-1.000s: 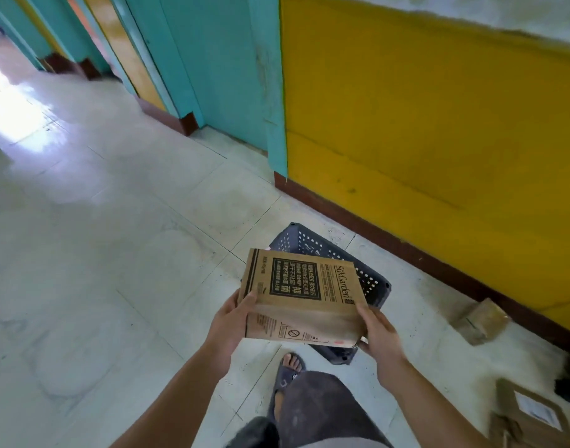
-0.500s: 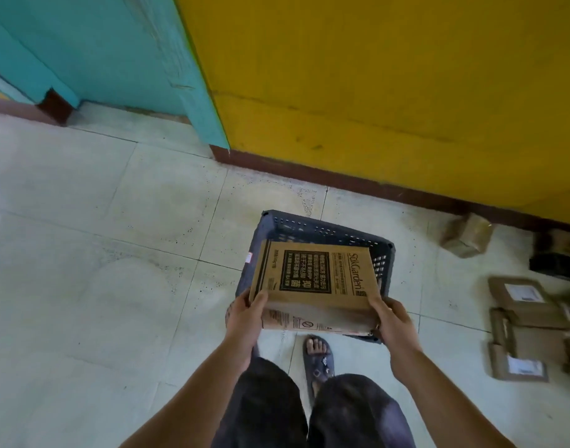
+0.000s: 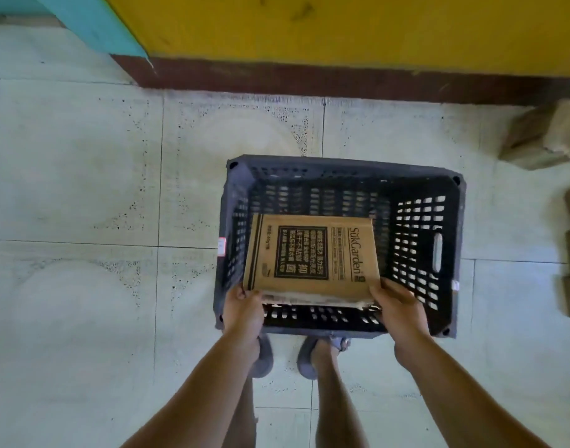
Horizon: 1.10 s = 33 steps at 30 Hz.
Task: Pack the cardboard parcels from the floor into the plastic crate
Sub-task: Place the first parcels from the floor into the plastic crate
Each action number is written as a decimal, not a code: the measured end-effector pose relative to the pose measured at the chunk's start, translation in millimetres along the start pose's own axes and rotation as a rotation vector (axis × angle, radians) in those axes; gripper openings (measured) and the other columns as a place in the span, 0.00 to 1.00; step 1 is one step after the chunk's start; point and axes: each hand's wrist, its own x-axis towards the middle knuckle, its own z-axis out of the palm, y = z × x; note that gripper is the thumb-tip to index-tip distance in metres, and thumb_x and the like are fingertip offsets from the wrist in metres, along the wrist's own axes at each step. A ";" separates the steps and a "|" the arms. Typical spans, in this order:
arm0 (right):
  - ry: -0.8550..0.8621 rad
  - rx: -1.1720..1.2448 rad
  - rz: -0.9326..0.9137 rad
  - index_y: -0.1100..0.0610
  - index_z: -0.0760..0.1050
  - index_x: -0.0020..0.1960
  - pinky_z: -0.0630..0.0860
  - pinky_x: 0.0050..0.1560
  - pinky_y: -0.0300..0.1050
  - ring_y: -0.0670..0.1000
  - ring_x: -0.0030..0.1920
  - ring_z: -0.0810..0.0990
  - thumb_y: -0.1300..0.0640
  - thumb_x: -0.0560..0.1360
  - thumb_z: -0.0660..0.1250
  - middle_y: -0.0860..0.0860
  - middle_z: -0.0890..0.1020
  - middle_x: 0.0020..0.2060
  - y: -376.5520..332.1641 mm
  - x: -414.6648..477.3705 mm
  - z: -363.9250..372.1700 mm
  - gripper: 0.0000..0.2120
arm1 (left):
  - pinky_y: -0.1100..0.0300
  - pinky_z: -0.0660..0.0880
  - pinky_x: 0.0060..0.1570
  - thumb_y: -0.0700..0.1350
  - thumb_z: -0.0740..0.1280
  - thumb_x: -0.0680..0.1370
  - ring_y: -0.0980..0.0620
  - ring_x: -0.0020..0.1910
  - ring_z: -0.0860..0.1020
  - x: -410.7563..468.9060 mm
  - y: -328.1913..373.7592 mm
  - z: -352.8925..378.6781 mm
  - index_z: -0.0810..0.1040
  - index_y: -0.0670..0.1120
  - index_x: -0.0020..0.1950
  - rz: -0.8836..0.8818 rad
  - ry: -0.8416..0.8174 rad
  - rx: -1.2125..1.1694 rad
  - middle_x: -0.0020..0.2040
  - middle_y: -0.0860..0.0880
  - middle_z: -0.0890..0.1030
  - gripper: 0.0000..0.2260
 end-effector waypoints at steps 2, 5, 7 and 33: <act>0.006 0.030 0.023 0.43 0.76 0.42 0.77 0.49 0.48 0.48 0.48 0.80 0.51 0.78 0.67 0.43 0.81 0.44 17.2 41.3 18.4 0.06 | 0.50 0.78 0.54 0.40 0.60 0.80 0.46 0.57 0.79 44.5 -6.6 18.6 0.75 0.52 0.64 -0.004 0.033 -0.013 0.58 0.48 0.80 0.14; 0.012 0.068 0.028 0.41 0.77 0.41 0.78 0.56 0.54 0.50 0.50 0.81 0.52 0.77 0.67 0.44 0.83 0.45 39.3 91.9 43.2 0.08 | 0.57 0.79 0.45 0.37 0.60 0.81 0.50 0.55 0.79 95.7 -12.2 42.6 0.72 0.50 0.67 -0.088 0.032 -0.192 0.60 0.47 0.79 0.17; 0.016 0.116 0.034 0.41 0.78 0.43 0.76 0.60 0.54 0.49 0.52 0.81 0.54 0.77 0.67 0.43 0.82 0.47 51.2 117.4 56.9 0.08 | 0.59 0.80 0.45 0.37 0.60 0.81 0.53 0.52 0.80 114.6 -14.2 52.4 0.72 0.51 0.67 -0.111 0.044 -0.216 0.58 0.48 0.80 0.17; -0.091 0.022 0.017 0.46 0.75 0.62 0.75 0.57 0.48 0.48 0.54 0.79 0.52 0.77 0.64 0.47 0.81 0.55 18.1 118.9 44.8 0.14 | 0.49 0.74 0.62 0.40 0.61 0.81 0.47 0.57 0.80 62.7 21.3 67.5 0.76 0.42 0.58 -0.152 -0.221 -0.330 0.57 0.44 0.82 0.08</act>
